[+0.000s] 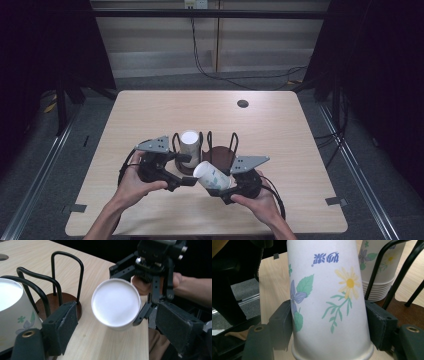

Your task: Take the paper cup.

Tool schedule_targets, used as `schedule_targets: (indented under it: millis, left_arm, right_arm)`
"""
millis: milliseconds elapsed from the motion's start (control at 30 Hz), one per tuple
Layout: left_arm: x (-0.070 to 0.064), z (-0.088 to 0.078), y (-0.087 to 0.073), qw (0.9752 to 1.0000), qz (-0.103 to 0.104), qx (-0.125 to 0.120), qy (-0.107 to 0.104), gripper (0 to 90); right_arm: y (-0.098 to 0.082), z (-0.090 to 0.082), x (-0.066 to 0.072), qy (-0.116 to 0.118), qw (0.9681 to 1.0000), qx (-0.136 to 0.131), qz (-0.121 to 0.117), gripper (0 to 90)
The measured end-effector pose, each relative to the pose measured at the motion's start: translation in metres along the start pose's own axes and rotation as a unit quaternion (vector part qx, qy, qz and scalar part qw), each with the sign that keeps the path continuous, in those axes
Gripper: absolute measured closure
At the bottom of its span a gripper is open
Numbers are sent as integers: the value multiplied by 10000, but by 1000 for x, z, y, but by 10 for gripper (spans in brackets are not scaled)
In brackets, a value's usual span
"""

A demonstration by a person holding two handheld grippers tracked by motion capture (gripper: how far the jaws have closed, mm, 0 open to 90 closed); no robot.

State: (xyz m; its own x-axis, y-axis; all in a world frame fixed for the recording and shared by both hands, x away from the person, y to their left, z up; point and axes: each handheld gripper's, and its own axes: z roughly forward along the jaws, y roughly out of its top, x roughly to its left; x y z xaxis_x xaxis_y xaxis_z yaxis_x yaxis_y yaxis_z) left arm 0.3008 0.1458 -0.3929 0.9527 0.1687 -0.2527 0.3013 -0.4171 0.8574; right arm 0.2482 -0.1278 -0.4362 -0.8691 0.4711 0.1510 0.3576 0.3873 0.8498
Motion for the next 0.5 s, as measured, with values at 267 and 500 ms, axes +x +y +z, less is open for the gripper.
schedule_targets:
  millis: [267, 500]
  left_arm:
    - [-2, 4, 0, 9999, 85, 118, 8, 199]
    - [-6, 8, 3, 9990, 353, 196, 169, 209]
  right_arm:
    - [3, -5, -4, -24, 9998, 185, -48, 309]
    - [5, -12, -6, -35, 9990, 430, -135, 310]
